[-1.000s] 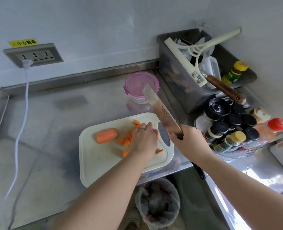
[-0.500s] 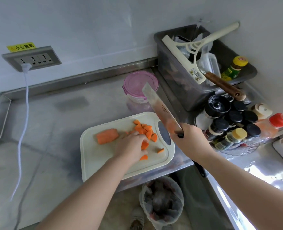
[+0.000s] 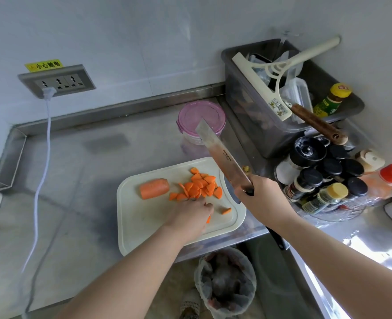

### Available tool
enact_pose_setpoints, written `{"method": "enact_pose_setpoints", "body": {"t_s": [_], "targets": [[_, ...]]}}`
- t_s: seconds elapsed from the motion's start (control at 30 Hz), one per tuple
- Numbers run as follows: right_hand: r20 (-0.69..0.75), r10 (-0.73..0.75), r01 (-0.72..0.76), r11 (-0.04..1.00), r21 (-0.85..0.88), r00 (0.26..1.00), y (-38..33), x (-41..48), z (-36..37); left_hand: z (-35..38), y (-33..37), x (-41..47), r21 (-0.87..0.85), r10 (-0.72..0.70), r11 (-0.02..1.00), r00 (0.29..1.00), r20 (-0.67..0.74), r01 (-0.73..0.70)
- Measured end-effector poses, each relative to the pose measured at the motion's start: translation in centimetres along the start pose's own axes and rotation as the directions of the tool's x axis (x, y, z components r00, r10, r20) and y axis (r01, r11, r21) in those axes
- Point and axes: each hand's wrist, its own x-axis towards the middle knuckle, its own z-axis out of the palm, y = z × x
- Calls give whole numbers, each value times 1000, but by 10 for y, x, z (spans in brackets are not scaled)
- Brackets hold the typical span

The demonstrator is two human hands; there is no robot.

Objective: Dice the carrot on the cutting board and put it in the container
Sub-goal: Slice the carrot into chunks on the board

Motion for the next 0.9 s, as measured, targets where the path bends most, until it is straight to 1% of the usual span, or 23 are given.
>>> {"method": "enact_pose_setpoints", "body": {"t_s": [0.1, 0.17, 0.23, 0.3, 0.4, 0.47, 0.57, 0.73, 0.8, 0.9], "targets": [[-6, -6, 6, 1000, 14, 1000, -2, -1, -1, -2, 5, -1, -43, -17, 999, 1000, -17, 16], [-6, -9, 9, 1000, 13, 1000, -4, -1, 0, -5, 4, -5, -135, -58, 990, 995, -76, 47], [-3, -17, 17, 1000, 0, 1000, -7, -2, 2, -11, -3, -13, -249, -143, 962, 981, -132, 107], [11, -31, 31, 999, -20, 999, -13, -4, 6, -15, -19, -27, -330, -268, 920, 954, -136, 211], [66, -41, 41, 999, -6, 997, -23, -8, 19, -8, -47, -53, -421, -461, 821, 882, -93, 385], [107, -52, 55, 998, -33, 993, -29, -10, 30, 2, -57, -67, -413, -520, 785, 853, -36, 461], [155, -60, 70, 995, -64, 986, -34, -14, 45, 18, -57, -72, -383, -538, 772, 842, 31, 507], [192, -52, 67, 995, -73, 980, -35, -18, 55, 33, -48, -61, -407, -545, 766, 838, -1, 498], [195, -52, 67, 995, -72, 980, -35, -19, 56, 37, -47, -59, -464, -549, 740, 836, 2, 487], [188, -51, 66, 995, -72, 981, -34, -21, 55, 42, -52, -61, -529, -548, 695, 835, 51, 488]]}}
